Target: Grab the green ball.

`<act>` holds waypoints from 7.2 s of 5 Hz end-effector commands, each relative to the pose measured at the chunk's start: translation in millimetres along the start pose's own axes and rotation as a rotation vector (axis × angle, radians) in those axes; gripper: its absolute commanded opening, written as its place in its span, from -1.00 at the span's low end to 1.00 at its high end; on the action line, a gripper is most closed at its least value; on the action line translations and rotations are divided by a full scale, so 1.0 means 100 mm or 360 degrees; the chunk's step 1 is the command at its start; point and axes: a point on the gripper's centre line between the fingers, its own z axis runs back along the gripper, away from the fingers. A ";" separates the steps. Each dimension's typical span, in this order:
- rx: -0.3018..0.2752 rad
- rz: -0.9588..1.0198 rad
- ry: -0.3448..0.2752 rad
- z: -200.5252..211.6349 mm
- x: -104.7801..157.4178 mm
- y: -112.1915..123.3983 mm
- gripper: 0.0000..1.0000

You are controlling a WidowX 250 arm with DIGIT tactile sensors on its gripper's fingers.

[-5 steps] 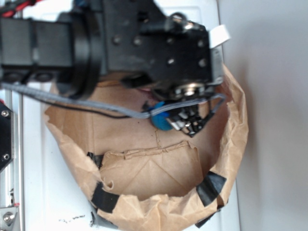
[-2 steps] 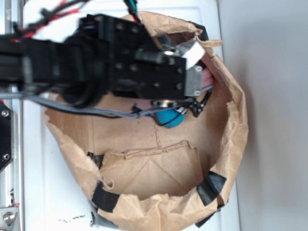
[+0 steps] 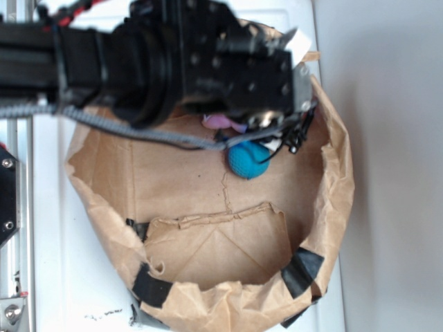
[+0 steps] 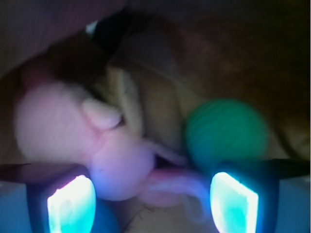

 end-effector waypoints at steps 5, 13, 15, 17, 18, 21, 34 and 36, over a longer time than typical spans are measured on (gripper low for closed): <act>-0.0040 0.0264 -0.0097 -0.31 0.00 0.26 1.00; -0.0407 0.0019 -0.0199 0.10 -0.11 0.24 -1.00; -0.0350 0.0077 -0.0080 0.26 0.11 0.23 1.00; -0.0250 0.0243 -0.0172 -0.10 0.23 0.19 1.00; -0.0059 0.0392 -0.0143 -0.27 0.23 0.21 1.00; 0.0024 0.0414 -0.0244 -0.54 0.18 0.11 1.00; -0.0201 0.0108 -0.0115 0.32 0.24 0.27 1.00; -0.0057 0.0344 -0.0147 -0.02 0.19 0.31 1.00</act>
